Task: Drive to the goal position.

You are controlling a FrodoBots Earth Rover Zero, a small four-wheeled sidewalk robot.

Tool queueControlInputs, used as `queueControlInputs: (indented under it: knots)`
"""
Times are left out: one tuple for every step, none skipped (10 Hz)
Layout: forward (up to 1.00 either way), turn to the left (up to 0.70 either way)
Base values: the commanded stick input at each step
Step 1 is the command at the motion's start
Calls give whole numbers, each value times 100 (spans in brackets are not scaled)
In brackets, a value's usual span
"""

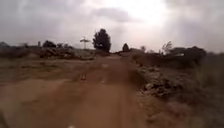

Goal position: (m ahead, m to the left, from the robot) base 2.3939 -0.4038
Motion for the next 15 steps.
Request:
queueControlInputs:
  knots:
    - [50, 0]
    - [50, 0]
    - [50, 0]
    - [50, 0]
    - [50, 0]
    - [50, 0]
    - [50, 0]
    - [50, 0]
    - [50, 0]
    - [50, 0]
    - [50, 0]
    - [50, 0]
    - [50, 0]
    - [50, 0]
    - [50, 0]
